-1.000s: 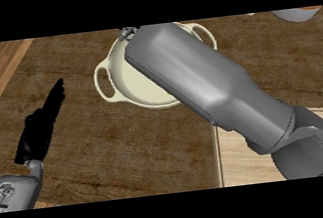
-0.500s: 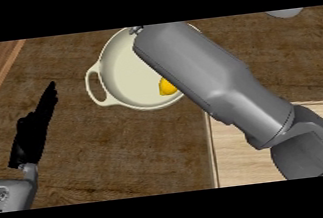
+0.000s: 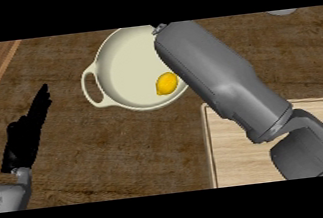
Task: Pick the lemon from the tray and place it in the pot
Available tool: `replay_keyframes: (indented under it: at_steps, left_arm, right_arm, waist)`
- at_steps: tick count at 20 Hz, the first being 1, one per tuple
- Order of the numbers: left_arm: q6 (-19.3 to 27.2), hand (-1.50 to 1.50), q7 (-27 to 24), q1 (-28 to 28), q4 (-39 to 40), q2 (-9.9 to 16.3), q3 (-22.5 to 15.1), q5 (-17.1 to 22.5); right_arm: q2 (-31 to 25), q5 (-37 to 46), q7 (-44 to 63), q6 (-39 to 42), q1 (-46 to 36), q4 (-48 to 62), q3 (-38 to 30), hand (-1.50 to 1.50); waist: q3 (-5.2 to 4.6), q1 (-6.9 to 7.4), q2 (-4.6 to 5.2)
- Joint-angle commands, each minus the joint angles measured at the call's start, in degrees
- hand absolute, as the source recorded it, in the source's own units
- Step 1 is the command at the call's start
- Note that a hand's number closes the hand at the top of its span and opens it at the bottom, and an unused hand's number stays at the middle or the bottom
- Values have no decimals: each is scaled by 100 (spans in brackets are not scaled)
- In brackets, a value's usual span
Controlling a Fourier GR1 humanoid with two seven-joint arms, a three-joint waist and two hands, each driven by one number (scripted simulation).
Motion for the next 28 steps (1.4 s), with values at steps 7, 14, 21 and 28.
replay_keyframes:
  at_steps: [7,14,21,28]
  left_arm:
    - [-36,0,-91,140,-110,11,50,3]
    - [-113,0,-72,13,-15,38,181,90]
    - [-136,0,-10,143,-58,2,157,104]
    - [-95,0,-74,78,80,-78,146,5]
  right_arm:
    - [58,-503,-9,-1474,368,573,-876,-150]
    - [59,-678,-712,-2240,446,730,-1193,-150]
    - [59,-558,-1188,-4021,478,60,-1182,-150]
    - [58,-1327,-1561,-4616,676,-273,-1364,-150]
  waist:
    - [20,-60,57]
    - [14,-24,109]
    - [23,-94,27]
    - [16,-39,8]
